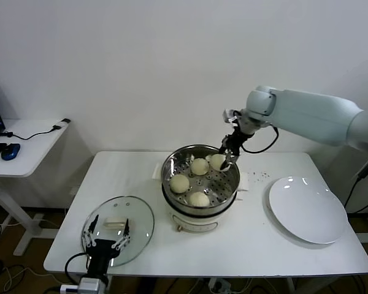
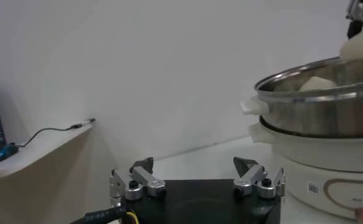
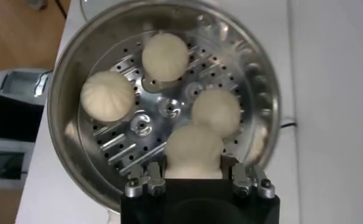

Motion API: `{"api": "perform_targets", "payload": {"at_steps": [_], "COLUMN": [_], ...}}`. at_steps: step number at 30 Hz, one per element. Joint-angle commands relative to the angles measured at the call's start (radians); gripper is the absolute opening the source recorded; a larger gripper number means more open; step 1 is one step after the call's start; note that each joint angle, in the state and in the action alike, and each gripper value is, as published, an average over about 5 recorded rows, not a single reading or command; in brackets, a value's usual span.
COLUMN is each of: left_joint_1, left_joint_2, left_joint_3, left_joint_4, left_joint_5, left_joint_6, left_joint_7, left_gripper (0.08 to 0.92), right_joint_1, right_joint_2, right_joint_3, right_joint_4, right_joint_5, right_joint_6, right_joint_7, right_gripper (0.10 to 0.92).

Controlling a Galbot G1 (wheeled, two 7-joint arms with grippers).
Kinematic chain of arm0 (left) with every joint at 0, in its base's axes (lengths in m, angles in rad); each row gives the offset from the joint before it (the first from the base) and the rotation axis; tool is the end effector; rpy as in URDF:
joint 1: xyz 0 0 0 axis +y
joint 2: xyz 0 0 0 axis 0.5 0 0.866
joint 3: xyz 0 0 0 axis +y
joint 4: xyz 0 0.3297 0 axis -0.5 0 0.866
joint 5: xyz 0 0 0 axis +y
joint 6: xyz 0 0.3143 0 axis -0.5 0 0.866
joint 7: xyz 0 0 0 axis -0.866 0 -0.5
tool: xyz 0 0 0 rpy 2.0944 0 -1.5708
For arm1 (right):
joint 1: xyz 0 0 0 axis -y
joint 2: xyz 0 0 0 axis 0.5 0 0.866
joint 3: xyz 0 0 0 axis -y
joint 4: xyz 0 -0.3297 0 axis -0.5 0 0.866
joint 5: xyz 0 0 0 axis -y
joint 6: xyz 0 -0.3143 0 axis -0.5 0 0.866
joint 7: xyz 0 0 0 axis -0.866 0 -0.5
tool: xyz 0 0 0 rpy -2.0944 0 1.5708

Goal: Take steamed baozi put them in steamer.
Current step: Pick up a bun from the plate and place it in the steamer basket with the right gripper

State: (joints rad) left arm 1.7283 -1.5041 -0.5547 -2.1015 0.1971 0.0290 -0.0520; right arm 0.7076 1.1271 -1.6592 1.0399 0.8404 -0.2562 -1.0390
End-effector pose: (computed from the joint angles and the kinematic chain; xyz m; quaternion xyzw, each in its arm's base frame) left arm 0.1036 0.0198 -0.3024 0.0141 -0.9869 -0.1366 0.0844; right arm 0.5562 -0.0095 -0.0549 0.5636 -0.5628 0.4563 0.3968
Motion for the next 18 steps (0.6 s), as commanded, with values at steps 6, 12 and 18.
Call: {"api": "perform_targets", "payload": {"at_steps": [6, 12, 18], "left_joint_1": [-0.01, -0.013, -0.012], "left_joint_2": [0.002, 0.004, 0.005], "left_joint_3": [-0.002, -0.003, -0.003], "left_joint_4": [0.017, 0.022, 0.023], "left_joint_5": [-0.008, -0.009, -0.009], "left_joint_6": [0.0, 0.0, -0.002], "left_joint_7": [0.001, 0.001, 0.001], "left_gripper": [0.823, 0.823, 0.823], "right_joint_1": [-0.079, -0.084, -0.075], "right_joint_2": [0.088, 0.087, 0.08], "right_joint_3": [-0.053, -0.054, -0.053], "right_joint_4": [-0.033, -0.03, -0.014], "right_joint_5": [-0.035, -0.065, -0.059], "right_joint_6": [-0.018, -0.017, -0.027], "right_joint_7": [0.011, 0.0, 0.004], "right_gripper": [0.597, 0.596, 0.631]}}
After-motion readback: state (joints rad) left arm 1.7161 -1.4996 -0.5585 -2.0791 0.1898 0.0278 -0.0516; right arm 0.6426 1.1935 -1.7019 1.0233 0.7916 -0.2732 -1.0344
